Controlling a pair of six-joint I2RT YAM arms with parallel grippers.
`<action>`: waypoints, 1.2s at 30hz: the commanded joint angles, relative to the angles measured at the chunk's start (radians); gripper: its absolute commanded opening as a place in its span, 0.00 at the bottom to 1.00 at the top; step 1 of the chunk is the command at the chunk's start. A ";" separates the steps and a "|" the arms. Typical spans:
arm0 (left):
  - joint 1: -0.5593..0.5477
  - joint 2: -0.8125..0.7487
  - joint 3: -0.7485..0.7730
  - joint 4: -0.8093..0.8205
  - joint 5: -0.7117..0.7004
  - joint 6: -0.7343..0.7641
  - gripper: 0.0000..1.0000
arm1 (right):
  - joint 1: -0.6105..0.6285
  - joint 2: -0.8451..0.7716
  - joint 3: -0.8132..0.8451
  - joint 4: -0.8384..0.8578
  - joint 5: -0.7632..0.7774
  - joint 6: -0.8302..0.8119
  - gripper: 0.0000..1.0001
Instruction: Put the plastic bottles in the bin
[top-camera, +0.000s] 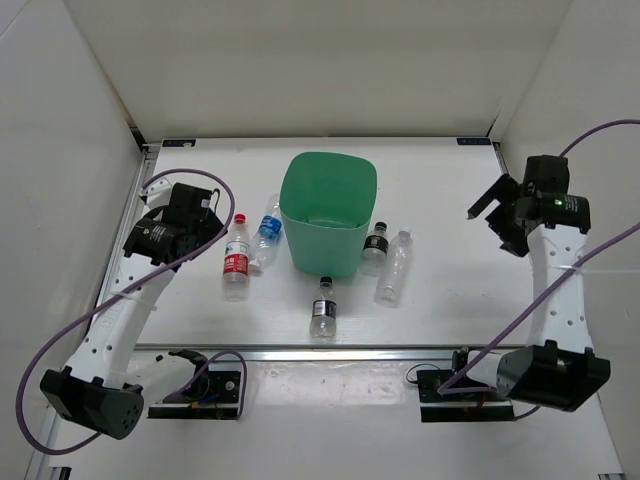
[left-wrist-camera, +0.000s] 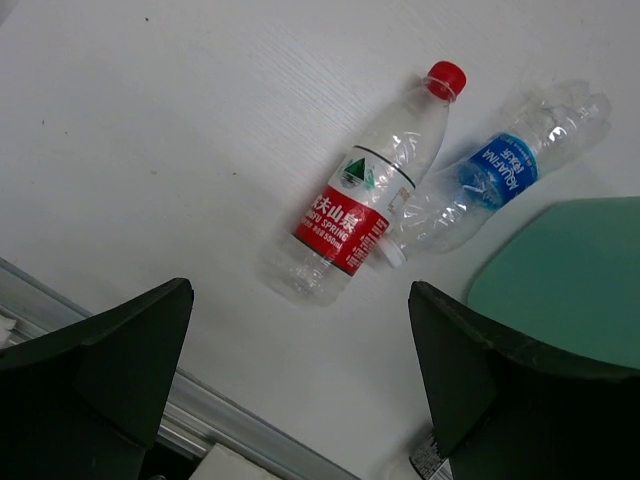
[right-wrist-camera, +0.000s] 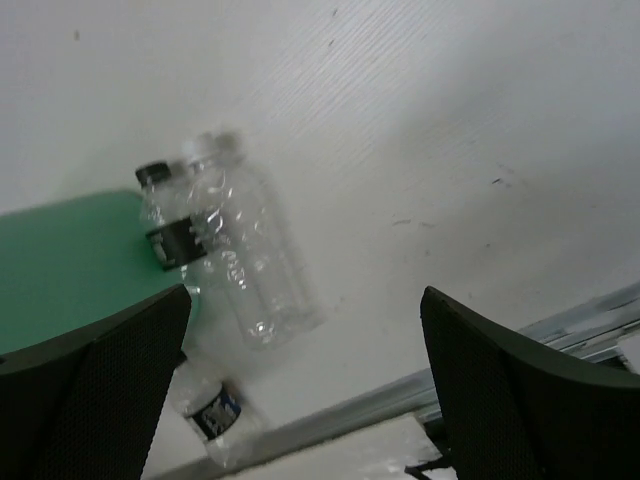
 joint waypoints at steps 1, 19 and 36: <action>-0.001 -0.014 -0.005 -0.019 0.039 -0.033 1.00 | -0.009 0.070 -0.053 0.051 -0.311 -0.124 0.99; -0.001 0.006 -0.094 -0.011 0.019 0.018 1.00 | 0.235 0.446 -0.245 0.342 -0.442 -0.076 0.99; -0.001 0.059 -0.123 -0.020 0.029 0.018 1.00 | 0.253 0.652 -0.239 0.413 -0.491 -0.070 0.56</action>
